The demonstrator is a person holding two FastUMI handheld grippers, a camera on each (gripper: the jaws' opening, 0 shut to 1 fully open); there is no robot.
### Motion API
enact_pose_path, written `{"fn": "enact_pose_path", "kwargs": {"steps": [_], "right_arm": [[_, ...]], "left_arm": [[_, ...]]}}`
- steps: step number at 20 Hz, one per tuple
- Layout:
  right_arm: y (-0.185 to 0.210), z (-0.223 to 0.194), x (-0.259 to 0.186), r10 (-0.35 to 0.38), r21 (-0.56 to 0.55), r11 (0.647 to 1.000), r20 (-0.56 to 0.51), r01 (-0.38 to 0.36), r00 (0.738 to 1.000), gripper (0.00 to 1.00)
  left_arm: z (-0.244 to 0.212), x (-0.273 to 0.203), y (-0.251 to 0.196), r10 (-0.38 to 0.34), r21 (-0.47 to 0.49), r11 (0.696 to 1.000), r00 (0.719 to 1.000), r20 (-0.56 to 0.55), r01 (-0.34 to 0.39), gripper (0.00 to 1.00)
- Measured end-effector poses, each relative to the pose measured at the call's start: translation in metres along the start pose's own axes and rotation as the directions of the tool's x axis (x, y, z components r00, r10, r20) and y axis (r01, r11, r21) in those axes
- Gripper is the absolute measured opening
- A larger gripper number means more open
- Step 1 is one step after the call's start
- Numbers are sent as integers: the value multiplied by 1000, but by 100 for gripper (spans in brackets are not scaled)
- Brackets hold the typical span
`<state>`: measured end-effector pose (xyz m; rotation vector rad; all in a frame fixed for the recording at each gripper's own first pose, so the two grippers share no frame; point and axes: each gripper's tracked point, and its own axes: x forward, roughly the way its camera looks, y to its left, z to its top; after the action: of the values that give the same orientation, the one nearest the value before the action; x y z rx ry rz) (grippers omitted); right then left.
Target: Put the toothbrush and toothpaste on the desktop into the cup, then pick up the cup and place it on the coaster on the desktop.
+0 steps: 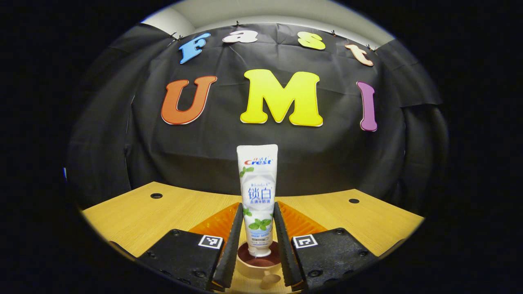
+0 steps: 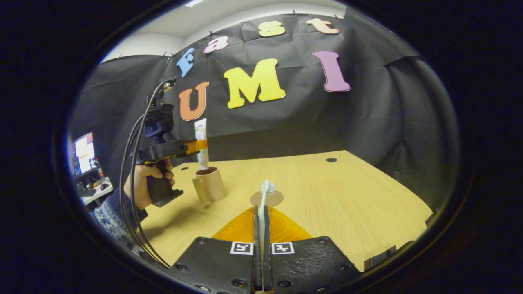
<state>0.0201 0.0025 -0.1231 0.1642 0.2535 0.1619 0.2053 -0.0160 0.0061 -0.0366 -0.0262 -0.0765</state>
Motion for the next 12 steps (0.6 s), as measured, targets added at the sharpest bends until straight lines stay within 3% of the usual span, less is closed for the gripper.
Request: {"fn": "enact_pose_path", "kwargs": {"steps": [3,4,5,12], "right_arm": [[2,-3,-3,2,-1,1000,3,-2,1000,2],[2,-3,-3,1,-2,1000,3,-1,1000,2],[3,-4,-2,1,-3,1000,1,-1,1000,2],[5,-6,3,-1,-9,1000,-9,1,1000,2]], "left_arm": [[14,-2,2,5,13,1000,1000,30,-6,48],[9,-1,-1,-2,15,1000,1000,25,2,55],[8,-2,0,4,15,1000,1000,23,-4,48],[-6,-6,2,-12,-22,1000,1000,-9,11,48]]}}
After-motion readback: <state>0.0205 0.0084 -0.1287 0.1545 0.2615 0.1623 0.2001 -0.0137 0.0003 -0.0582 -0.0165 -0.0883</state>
